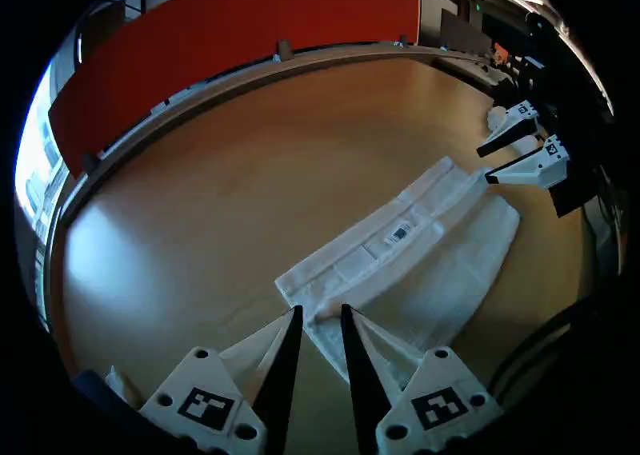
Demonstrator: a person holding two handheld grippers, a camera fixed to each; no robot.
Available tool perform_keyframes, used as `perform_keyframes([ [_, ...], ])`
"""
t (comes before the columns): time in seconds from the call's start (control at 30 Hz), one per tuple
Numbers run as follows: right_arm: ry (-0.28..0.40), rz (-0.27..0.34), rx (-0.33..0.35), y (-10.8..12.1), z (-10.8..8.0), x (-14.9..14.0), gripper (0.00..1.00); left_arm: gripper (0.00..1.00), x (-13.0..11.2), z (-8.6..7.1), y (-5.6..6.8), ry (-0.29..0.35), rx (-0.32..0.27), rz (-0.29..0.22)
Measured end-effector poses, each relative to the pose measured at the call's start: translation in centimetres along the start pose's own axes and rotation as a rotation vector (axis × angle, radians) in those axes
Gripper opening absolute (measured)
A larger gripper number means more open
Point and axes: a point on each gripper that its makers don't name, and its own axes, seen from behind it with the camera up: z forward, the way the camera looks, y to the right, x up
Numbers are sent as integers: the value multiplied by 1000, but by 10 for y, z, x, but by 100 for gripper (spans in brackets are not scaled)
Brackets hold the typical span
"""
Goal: Fold towel
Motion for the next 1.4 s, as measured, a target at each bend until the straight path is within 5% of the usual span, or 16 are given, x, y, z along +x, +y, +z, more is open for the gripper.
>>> perform_keyframes([
  [0.1,-3,-7,-20,6,3,0,68,41,1,1,-5,-1,16,11],
  [0.63,18,-14,-89,27,6,11,87,44,9,-2,-21,13,60,-12],
  [0.73,24,-14,-91,28,4,12,100,57,9,-4,-21,16,54,-25],
  [1.03,39,-7,-85,24,-5,11,100,90,8,-11,-17,19,36,-46],
  [1.4,48,2,-78,13,-21,1,100,96,1,-23,-11,23,37,-69],
])
